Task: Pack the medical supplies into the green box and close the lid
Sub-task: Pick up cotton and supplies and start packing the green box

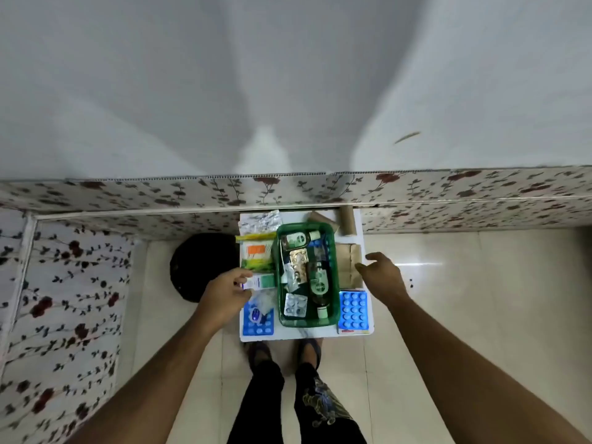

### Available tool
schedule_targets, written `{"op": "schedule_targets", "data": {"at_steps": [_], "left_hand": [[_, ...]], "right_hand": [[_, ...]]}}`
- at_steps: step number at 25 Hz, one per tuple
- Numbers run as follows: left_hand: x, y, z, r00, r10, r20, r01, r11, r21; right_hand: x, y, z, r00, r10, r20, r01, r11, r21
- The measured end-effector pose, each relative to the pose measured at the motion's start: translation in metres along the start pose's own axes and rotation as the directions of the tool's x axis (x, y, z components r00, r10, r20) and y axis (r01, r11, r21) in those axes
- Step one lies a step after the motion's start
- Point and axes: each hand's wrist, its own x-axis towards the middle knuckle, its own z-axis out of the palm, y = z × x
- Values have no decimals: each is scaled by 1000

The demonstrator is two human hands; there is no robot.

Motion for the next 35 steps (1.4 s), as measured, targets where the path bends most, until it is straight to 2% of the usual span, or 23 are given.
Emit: {"op": "schedule_targets", "data": {"at_steps": [4, 8, 14, 18, 22, 24, 27, 31, 33, 35], "left_hand": [[25, -33, 33, 995, 63, 84, -85, 949, 304], [27, -51, 60, 990, 109, 87, -137, 877, 461], [39, -63, 81, 982, 182, 52, -184, 846, 500], [37, -57, 75, 986, 164, 2, -153, 916, 370], [14, -47, 48, 1000, 21, -12, -19, 993, 115], [4, -43, 28, 999, -27, -41, 26, 999, -23], [-2, -51, -16, 977, -118, -176, 80, 974, -210], [18, -99, -62, 950, -207, -233, 114, 926, -360], [43, -132, -77, 937, -245, -249, 133, 910, -393], [84, -179, -84, 924, -268, -272, 136, 897, -421]], "right_hand": [[32, 21, 39, 995, 92, 37, -89, 993, -74], [39, 30, 55, 993, 88, -80, -92, 994, -50], [42, 39, 58, 984, 79, -159, -68, 995, 74], [35, 39, 48, 979, 87, -182, -54, 983, 178], [-1, 14, 23, 941, 98, -323, -15, 968, 251], [-23, -10, 5, 929, 46, -367, 63, 958, 281], [-59, -66, -2, 936, -123, -330, 225, 930, 291], [-78, -138, 68, 940, -316, -128, 332, 932, 143], [-77, -162, 130, 933, -360, -30, 360, 933, 4], [-67, -179, 207, 911, -413, 8, 410, 903, -131]]}}
